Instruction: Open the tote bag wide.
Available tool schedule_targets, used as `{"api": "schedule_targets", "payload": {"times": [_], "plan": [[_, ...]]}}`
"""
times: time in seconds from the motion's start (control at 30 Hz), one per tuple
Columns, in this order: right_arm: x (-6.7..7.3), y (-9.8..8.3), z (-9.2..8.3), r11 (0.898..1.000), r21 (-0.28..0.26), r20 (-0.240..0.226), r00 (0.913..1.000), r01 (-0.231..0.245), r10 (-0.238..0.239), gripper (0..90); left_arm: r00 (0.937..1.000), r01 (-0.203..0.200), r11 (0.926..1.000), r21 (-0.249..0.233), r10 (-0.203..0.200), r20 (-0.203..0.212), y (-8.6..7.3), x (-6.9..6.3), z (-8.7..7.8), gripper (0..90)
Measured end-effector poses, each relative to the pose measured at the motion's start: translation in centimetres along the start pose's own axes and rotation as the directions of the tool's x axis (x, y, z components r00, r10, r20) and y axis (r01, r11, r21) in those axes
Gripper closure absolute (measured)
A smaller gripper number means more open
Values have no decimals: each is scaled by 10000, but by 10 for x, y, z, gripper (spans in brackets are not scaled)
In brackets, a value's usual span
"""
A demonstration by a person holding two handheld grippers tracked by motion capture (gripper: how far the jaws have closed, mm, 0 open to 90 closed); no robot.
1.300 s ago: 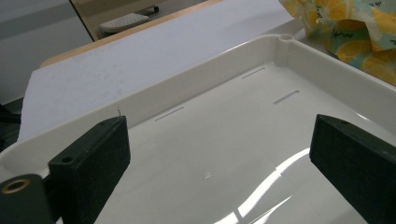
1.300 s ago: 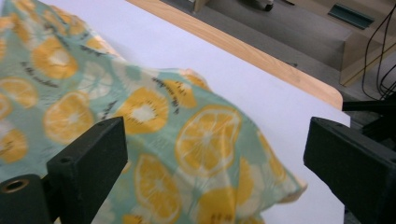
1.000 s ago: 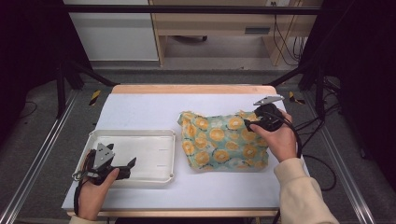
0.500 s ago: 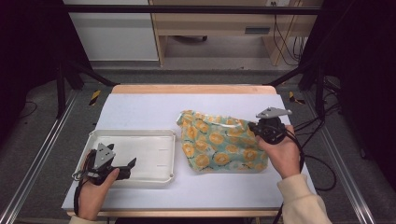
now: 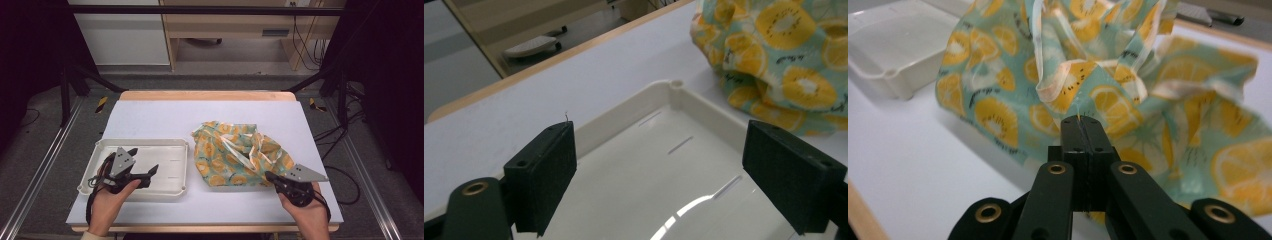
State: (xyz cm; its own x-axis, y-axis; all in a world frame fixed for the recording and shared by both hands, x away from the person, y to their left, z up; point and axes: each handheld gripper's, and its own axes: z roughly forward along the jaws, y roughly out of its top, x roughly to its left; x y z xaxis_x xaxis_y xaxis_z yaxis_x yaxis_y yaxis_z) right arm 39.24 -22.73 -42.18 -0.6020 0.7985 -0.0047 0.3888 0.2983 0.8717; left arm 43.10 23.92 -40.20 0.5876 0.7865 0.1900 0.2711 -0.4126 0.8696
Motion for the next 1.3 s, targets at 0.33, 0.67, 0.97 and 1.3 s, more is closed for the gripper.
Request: {"api": "schedule_targets", "payload": {"times": [0.33, 0.67, 0.97, 1.3], "plan": [[-2, -34, -5, 9906, 1334, -131, 9995, 310, -295, 900, 9843, -1057, 9944, 91, 1033, 1432, 59, -32, 46, 123], [-5, -43, -3, 9859, 1657, -14, 9997, 235, -236, 900, 9588, -1636, 9856, -415, 1688, 2284, 119, -62, 79, 108], [-3, -45, 0, 9823, 1838, -36, 9994, 350, -349, 900, 9488, -1540, 9880, 111, 1447, 2807, 137, -76, 115, 132], [-4, -46, -2, 9846, 1727, 52, 9995, 287, -301, 900, 9172, -2122, 9729, 924, 1656, 3622, 109, -89, 101, 645]]}}
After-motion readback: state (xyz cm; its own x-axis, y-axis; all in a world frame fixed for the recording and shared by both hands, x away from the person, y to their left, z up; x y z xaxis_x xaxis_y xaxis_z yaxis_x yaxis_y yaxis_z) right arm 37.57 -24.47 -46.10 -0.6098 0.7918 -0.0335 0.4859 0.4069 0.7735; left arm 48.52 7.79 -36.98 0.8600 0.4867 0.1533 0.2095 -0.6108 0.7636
